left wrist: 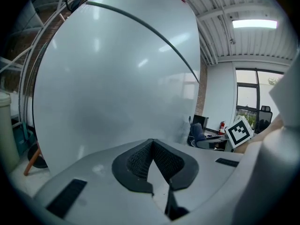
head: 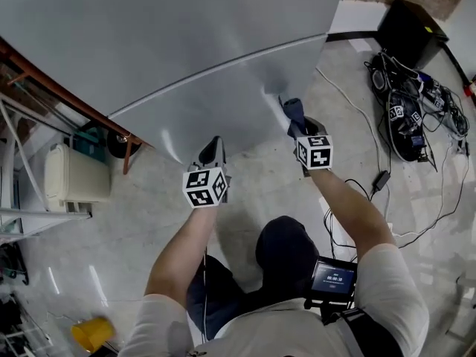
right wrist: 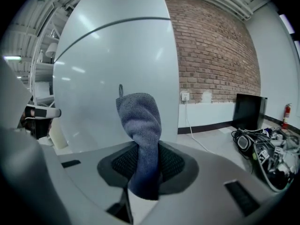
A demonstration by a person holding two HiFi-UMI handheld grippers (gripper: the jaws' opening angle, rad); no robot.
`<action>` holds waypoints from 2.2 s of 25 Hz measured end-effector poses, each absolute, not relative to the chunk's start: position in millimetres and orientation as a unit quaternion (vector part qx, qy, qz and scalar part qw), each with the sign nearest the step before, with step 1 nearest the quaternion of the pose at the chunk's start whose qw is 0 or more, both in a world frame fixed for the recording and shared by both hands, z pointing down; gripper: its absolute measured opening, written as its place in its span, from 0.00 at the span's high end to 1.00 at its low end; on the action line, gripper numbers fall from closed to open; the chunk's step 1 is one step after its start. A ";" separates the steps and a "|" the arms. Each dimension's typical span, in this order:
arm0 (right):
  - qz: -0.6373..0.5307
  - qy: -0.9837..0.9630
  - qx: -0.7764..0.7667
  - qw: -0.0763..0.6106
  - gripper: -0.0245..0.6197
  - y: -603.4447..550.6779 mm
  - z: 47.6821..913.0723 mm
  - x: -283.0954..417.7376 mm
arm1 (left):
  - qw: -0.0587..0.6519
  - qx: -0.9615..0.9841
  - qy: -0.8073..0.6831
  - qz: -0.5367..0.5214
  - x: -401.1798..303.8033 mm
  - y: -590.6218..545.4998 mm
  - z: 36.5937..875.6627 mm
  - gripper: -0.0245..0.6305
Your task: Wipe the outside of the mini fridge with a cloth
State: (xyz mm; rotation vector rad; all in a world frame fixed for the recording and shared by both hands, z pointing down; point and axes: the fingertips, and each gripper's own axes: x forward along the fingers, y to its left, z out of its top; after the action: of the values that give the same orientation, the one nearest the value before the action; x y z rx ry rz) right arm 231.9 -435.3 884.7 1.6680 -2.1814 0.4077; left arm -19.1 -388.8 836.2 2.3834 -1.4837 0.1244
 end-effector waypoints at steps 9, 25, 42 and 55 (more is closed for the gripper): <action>0.137 -0.789 0.573 0.172 0.79 -399.1 672.3 215.8 | 0.146 0.846 -0.512 0.031 -25.8 -371.0 635.9 0.96; 0.068 -0.813 0.573 0.073 0.79 -295.6 280.4 193.7 | 0.118 0.845 -0.521 -0.019 -62.7 -274.8 315.7 0.96; 0.088 -0.794 0.601 0.001 0.79 -122.0 228.2 93.2 | 0.101 0.859 -0.497 -0.073 -138.0 -157.1 254.4 0.96; 0.093 -0.802 0.589 0.036 0.79 -54.6 238.7 51.2 | 0.106 0.869 -0.476 -0.079 -147.0 -94.5 251.3 0.96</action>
State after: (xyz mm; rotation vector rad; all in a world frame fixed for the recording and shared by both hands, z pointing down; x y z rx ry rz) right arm 51.2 -54.6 238.7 1.8076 -2.4637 0.2853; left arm -147.0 -94.5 251.3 2.5606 -1.4018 -0.2331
